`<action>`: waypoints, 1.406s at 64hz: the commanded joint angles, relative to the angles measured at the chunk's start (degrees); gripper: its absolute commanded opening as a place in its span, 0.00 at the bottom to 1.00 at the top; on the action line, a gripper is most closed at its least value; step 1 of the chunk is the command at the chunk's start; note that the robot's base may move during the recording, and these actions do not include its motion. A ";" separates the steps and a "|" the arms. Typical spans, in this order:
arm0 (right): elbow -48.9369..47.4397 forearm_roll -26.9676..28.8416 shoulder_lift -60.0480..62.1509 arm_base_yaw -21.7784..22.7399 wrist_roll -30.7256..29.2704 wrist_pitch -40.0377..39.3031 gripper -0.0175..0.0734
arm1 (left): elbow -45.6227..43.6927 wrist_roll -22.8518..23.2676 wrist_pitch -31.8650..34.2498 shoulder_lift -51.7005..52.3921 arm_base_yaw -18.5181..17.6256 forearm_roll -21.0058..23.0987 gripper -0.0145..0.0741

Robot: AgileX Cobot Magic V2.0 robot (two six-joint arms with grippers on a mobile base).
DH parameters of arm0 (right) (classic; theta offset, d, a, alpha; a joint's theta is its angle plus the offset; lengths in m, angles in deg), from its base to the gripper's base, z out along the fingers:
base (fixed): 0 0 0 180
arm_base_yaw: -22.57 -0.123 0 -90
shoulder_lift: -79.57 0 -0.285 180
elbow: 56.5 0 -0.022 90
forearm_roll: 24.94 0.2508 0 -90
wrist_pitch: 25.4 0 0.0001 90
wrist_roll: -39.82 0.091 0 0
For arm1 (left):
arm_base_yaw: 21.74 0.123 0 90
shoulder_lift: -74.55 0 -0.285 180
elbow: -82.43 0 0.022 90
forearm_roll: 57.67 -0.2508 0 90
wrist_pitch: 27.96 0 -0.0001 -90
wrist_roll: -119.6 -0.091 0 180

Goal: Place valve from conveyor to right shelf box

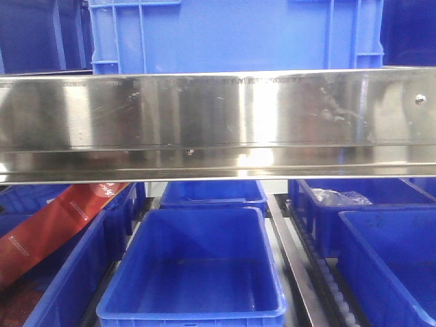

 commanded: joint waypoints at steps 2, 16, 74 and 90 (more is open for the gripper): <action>4.36 -1.47 3.84 1.26 1.71 -2.15 0.02 | -0.08 -0.11 1.30 0.31 -0.08 0.34 0.04; 12.67 -1.47 10.07 1.26 1.71 -3.28 0.02 | -0.08 -0.11 1.30 0.31 -0.08 0.34 0.04; 14.63 -2.02 10.07 1.03 1.71 -5.74 0.02 | -0.08 -0.11 1.30 0.31 -0.08 0.34 0.04; 14.63 -2.02 10.07 1.03 1.71 -5.74 0.02 | -0.08 -0.11 1.30 0.31 -0.08 0.34 0.04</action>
